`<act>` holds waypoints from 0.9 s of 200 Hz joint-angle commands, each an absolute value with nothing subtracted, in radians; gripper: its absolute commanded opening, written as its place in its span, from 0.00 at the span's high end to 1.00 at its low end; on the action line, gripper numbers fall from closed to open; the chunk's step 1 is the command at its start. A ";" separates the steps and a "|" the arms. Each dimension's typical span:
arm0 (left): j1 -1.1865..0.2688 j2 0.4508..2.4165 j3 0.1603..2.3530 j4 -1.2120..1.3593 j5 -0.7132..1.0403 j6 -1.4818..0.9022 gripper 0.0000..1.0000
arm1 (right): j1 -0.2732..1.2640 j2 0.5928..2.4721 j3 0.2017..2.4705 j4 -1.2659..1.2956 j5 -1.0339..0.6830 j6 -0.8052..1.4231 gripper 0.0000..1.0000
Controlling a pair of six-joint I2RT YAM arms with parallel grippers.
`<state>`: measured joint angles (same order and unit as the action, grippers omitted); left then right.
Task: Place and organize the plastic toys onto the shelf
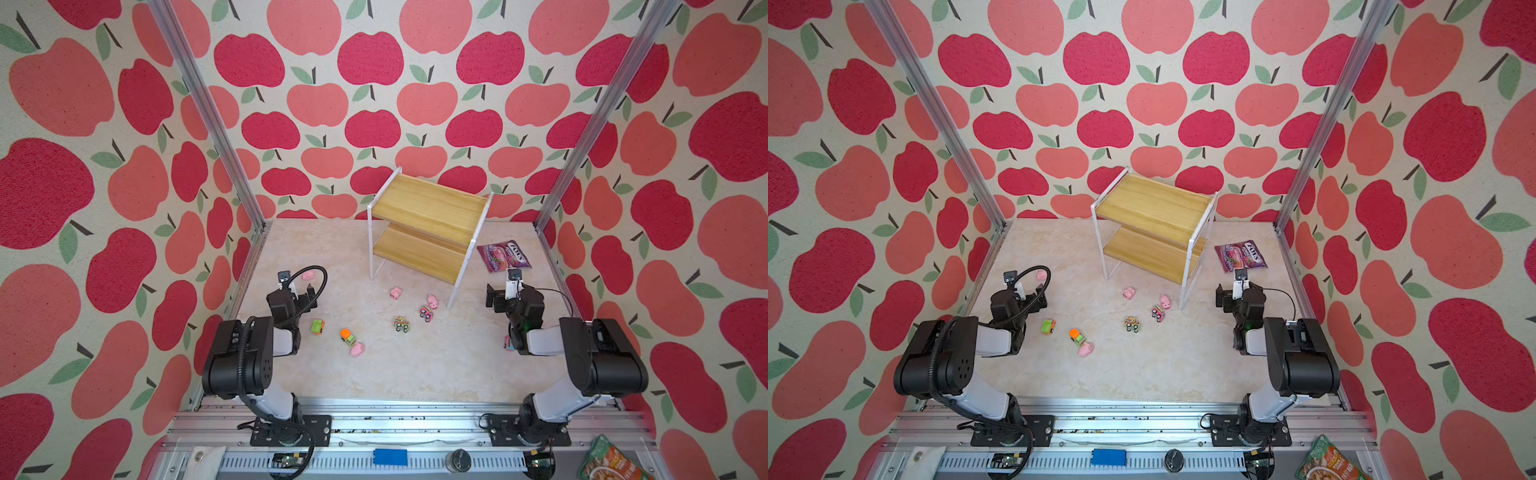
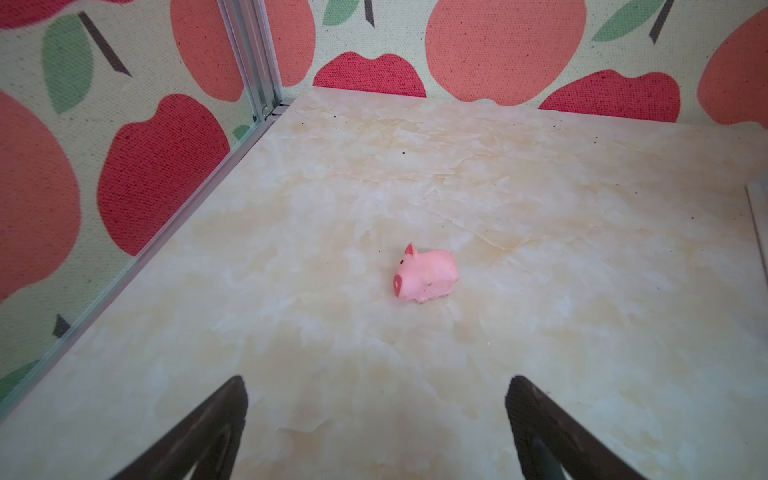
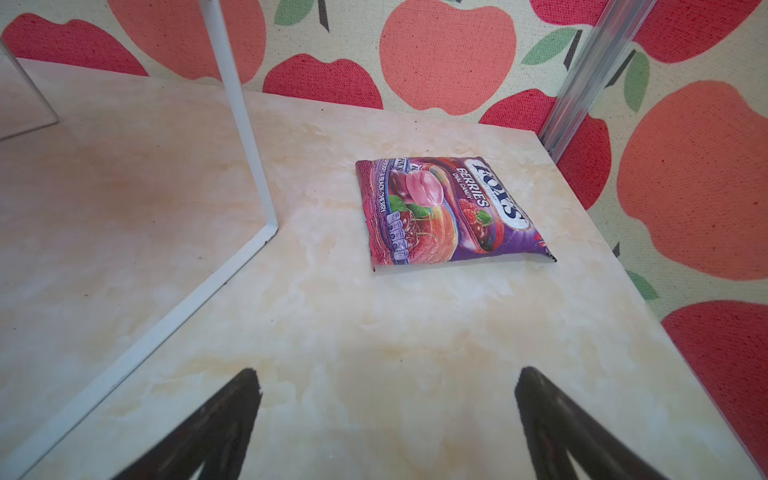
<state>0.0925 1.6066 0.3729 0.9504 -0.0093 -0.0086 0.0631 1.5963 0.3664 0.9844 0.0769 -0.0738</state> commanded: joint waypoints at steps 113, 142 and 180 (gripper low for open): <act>0.096 1.608 0.387 0.945 0.017 -0.003 0.01 | 0.057 1.588 0.369 0.984 0.067 -0.059 0.01; 0.096 1.608 0.387 0.945 0.017 -0.003 0.01 | 0.058 1.588 0.369 0.984 0.067 -0.060 0.01; 0.096 1.608 0.381 0.957 -0.014 -0.013 0.01 | 0.058 1.587 0.368 0.984 0.067 -0.060 0.01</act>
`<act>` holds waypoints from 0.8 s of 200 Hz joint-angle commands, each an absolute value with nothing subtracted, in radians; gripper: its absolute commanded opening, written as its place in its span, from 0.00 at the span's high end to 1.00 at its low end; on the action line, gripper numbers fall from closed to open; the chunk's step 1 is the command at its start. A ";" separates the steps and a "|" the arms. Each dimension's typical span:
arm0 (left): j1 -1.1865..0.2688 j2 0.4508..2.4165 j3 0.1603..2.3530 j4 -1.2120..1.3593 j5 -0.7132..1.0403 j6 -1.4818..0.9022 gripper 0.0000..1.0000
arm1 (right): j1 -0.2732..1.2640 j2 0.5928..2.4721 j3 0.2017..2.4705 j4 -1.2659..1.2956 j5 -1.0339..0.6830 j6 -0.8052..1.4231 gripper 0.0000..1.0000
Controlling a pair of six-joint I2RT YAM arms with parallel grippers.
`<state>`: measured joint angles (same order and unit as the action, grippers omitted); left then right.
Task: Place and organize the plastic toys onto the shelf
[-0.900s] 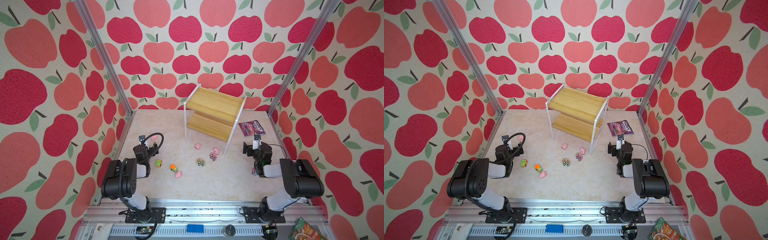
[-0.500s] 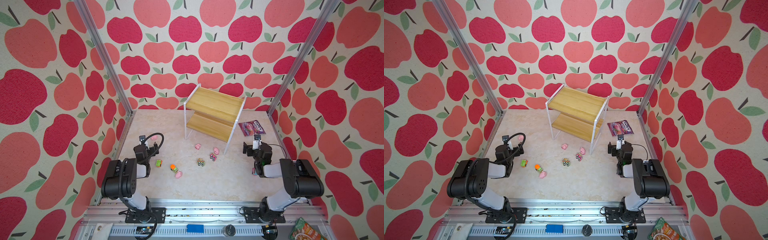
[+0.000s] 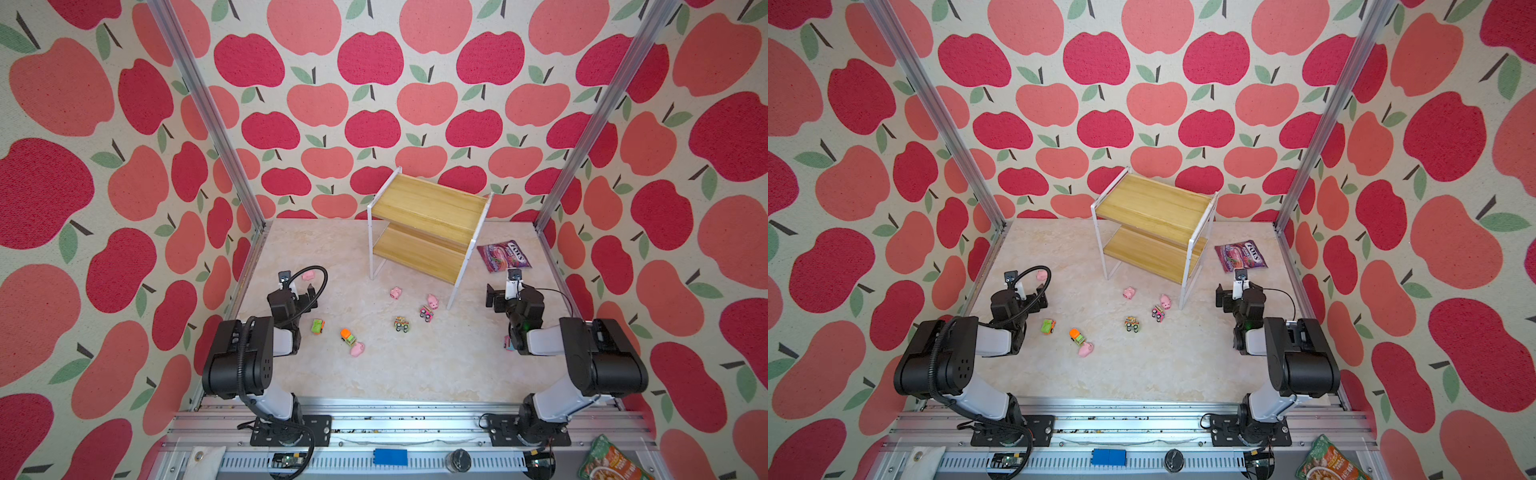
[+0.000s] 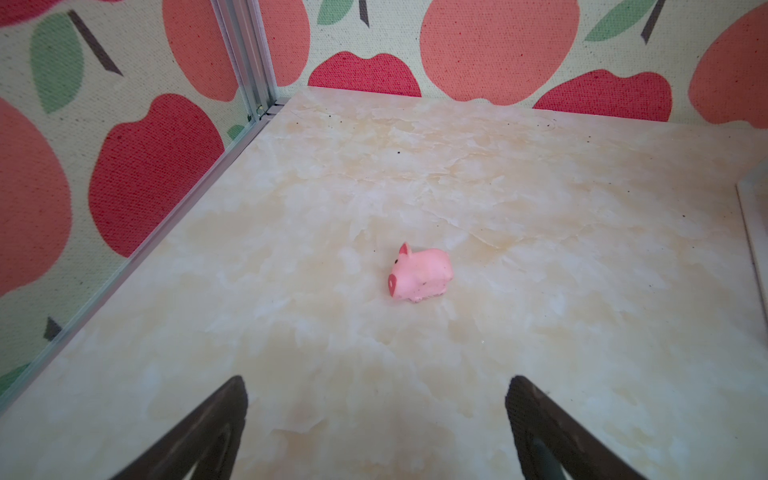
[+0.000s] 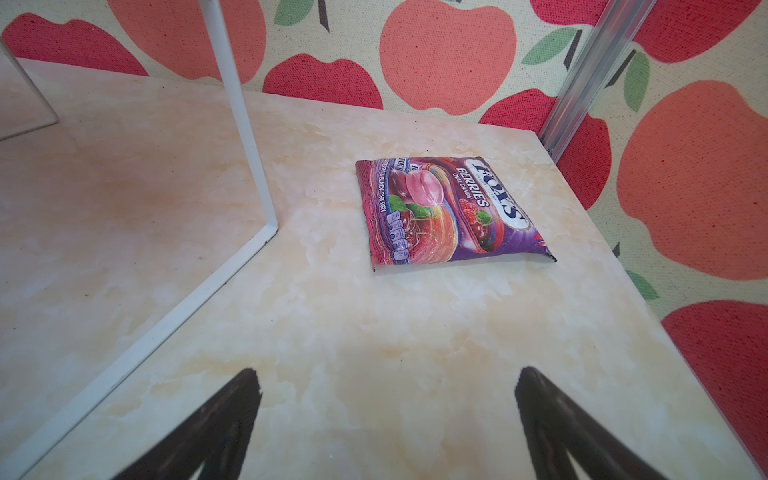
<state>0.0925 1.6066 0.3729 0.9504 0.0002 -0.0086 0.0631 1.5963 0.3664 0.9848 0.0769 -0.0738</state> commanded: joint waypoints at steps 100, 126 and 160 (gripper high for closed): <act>0.080 1.611 0.383 0.960 -0.068 -0.014 0.01 | 0.059 1.589 0.371 0.981 0.071 -0.061 0.01; 0.079 1.589 0.400 0.909 -0.075 -0.018 0.01 | 0.069 1.547 0.360 0.969 0.098 -0.064 0.01; 0.087 1.462 0.499 0.612 -0.107 -0.049 0.01 | 0.075 1.448 0.328 0.942 0.166 -0.053 0.01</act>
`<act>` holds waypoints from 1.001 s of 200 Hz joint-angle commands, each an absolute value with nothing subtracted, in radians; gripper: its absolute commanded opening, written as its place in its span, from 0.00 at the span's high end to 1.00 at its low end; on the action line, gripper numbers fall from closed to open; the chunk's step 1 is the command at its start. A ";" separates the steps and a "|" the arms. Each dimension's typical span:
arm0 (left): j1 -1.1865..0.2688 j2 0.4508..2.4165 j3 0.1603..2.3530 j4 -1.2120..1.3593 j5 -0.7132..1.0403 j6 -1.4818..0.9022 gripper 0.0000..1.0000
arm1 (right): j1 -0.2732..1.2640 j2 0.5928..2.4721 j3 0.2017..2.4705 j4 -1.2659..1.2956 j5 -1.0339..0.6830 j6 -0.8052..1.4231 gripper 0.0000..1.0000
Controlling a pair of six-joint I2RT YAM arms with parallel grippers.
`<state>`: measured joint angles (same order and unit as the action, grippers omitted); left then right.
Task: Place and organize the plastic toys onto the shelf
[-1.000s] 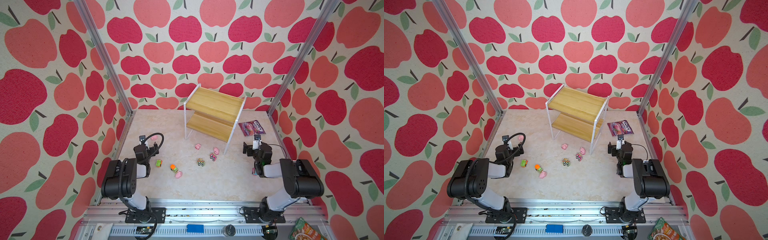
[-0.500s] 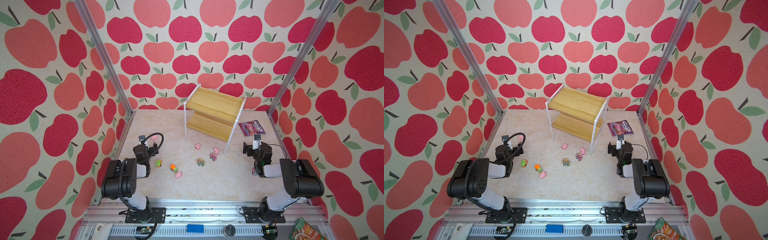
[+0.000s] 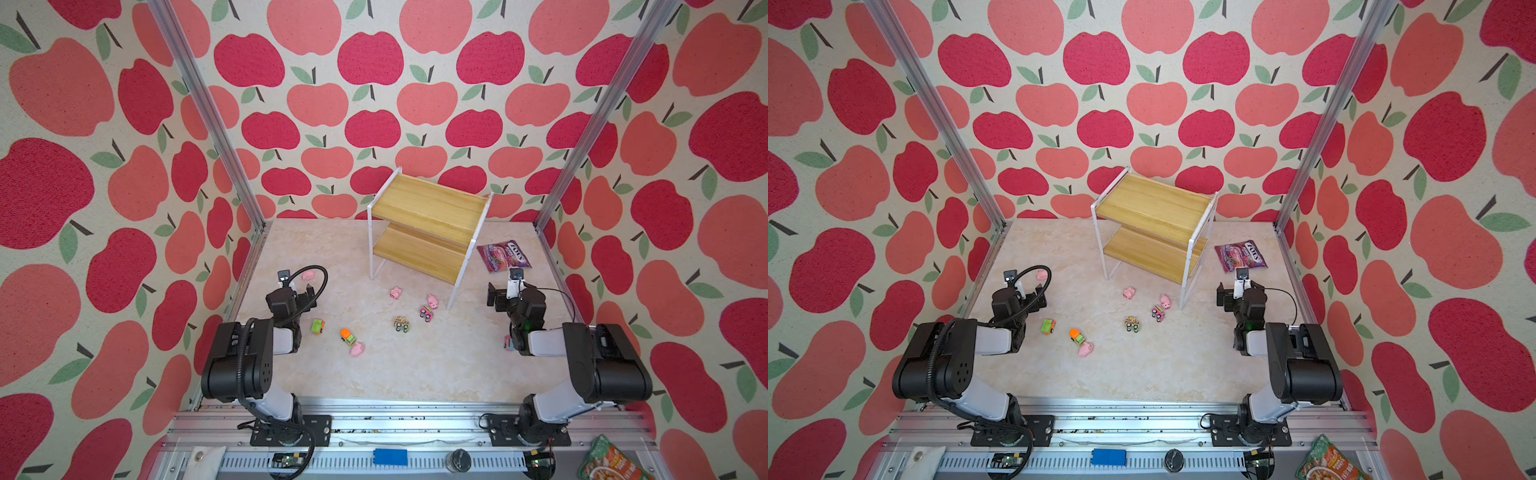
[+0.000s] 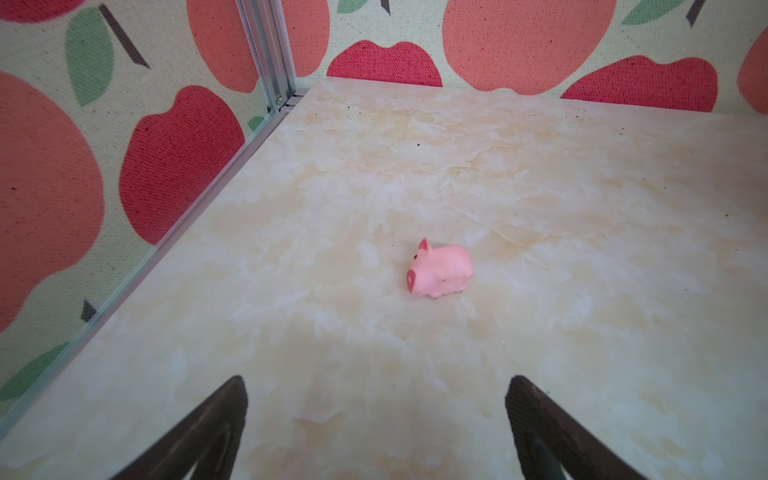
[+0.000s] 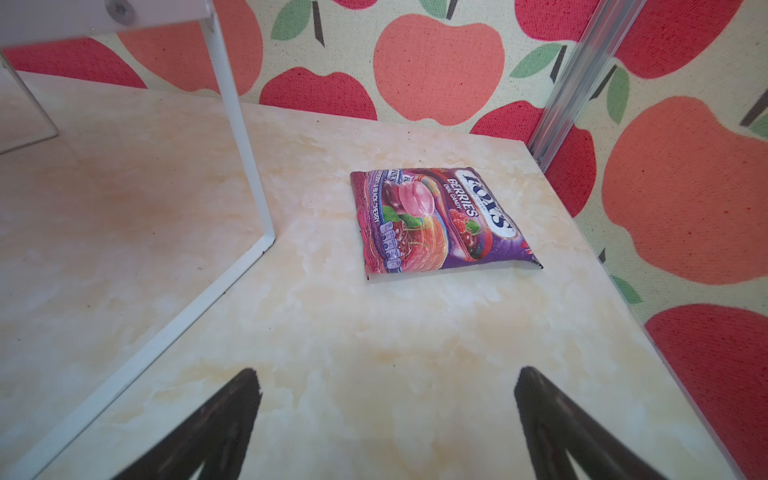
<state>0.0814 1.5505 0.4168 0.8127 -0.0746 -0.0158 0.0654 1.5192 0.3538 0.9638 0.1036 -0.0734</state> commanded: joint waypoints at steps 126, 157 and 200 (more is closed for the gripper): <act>0.070 1.388 1.026 -0.104 0.176 -0.394 0.01 | 0.067 1.342 0.822 0.046 0.047 0.350 0.06; 0.036 1.444 1.090 -0.121 0.251 -0.417 0.01 | 0.073 1.452 0.914 0.019 0.019 0.436 0.10; -0.001 1.483 1.123 -0.132 0.274 -0.416 0.01 | 0.100 1.613 1.045 -0.003 0.073 0.481 0.12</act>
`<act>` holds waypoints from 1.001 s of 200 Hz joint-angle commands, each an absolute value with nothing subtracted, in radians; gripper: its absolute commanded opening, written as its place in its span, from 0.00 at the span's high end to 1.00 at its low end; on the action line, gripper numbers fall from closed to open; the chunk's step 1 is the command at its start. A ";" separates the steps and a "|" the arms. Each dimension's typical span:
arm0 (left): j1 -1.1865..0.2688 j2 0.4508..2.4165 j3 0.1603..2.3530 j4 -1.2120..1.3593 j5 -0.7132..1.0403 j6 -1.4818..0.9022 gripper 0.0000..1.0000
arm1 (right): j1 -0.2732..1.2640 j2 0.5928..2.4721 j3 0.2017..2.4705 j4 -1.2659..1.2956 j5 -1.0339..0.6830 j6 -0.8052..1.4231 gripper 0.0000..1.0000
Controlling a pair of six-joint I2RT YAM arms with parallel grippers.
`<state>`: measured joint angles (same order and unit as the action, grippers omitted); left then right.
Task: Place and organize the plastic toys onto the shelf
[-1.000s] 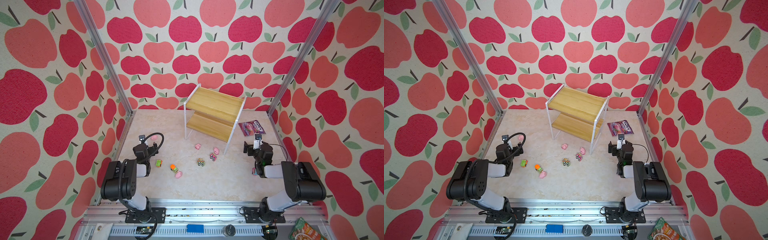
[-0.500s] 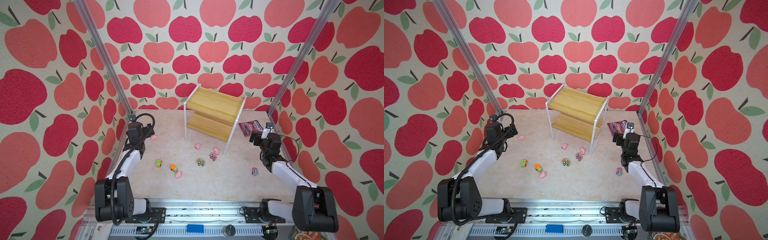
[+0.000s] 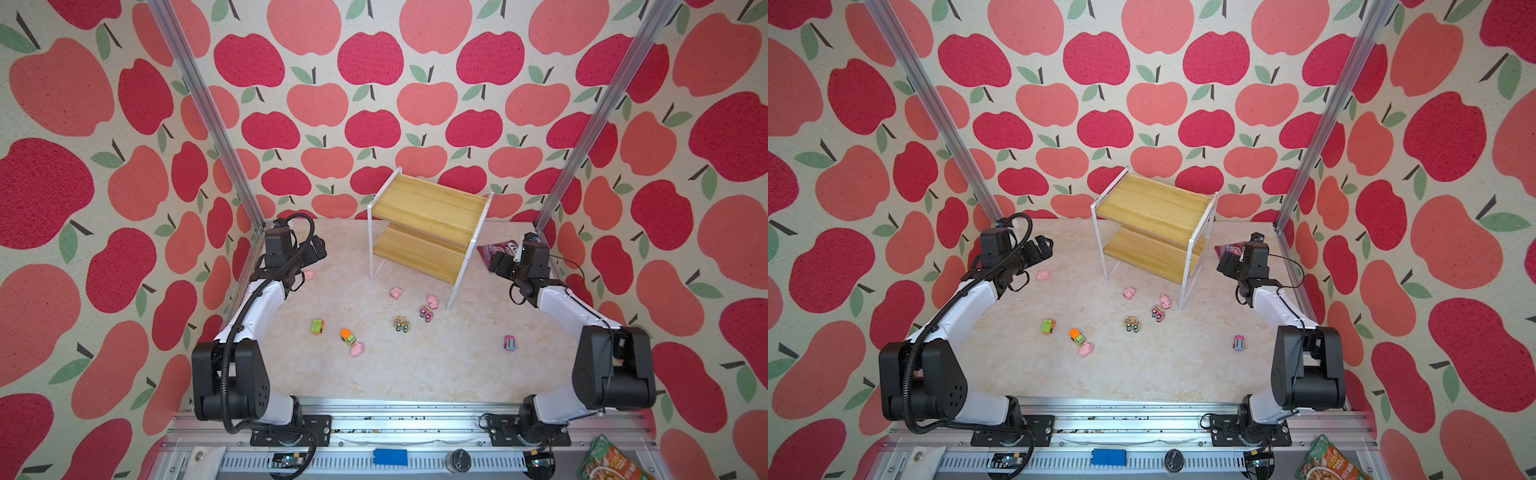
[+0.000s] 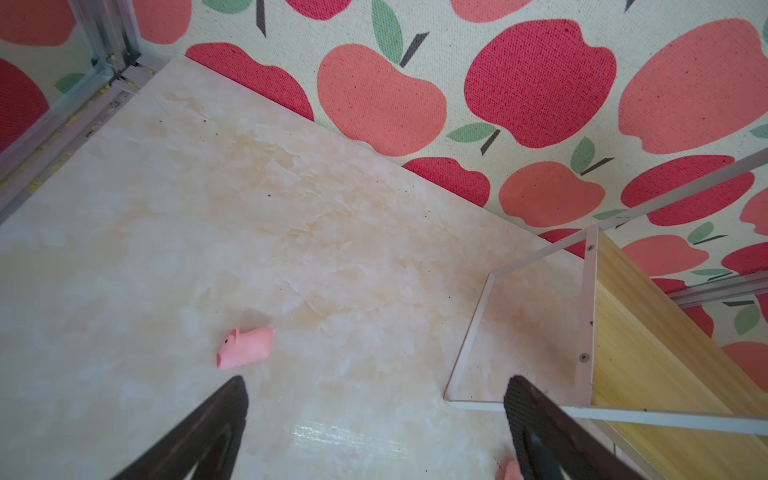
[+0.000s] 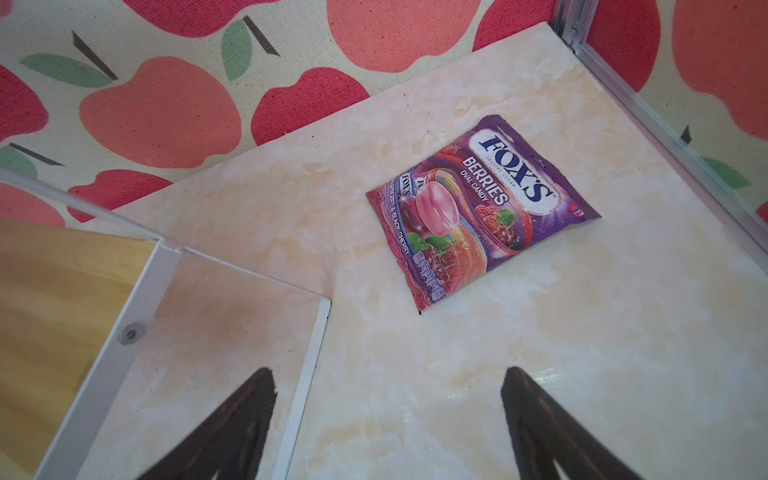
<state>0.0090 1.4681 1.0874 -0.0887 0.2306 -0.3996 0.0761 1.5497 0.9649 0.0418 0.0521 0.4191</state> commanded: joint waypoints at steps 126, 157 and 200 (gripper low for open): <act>0.036 1.457 1.140 -0.236 0.265 -0.376 0.00 | 0.213 2.020 1.448 0.158 0.015 0.492 0.12; 0.059 1.452 1.126 -0.248 0.273 -0.371 0.00 | 0.222 2.150 1.602 0.209 -0.071 0.508 0.11; 0.057 1.450 1.097 -0.238 0.309 -0.404 0.00 | 0.223 2.359 1.921 0.257 -0.156 0.537 0.08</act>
